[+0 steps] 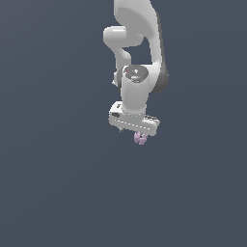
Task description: Pick up the object and move it to a goal position.
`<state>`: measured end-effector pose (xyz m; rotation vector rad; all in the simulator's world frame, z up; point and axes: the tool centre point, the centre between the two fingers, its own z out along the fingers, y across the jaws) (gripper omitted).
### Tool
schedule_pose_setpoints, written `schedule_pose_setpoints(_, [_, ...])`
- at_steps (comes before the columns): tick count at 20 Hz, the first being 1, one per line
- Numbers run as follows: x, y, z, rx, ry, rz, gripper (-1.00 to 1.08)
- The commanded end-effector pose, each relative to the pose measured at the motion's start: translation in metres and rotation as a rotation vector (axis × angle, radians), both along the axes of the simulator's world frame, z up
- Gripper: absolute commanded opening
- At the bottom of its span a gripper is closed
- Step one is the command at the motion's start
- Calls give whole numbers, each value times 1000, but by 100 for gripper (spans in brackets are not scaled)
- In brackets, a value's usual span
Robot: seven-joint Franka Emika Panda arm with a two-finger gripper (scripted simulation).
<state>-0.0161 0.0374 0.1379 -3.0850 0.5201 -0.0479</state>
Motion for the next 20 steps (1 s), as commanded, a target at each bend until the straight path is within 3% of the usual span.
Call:
schedule_pose_setpoints(1, [-9,13,-11,1,7,-44,100])
schedule_pose_setpoints(10, [-34,44,-38,-2,26,-159,100])
schedule_pose_setpoints(20, [-44,56,-47,-4,33,-203,100])
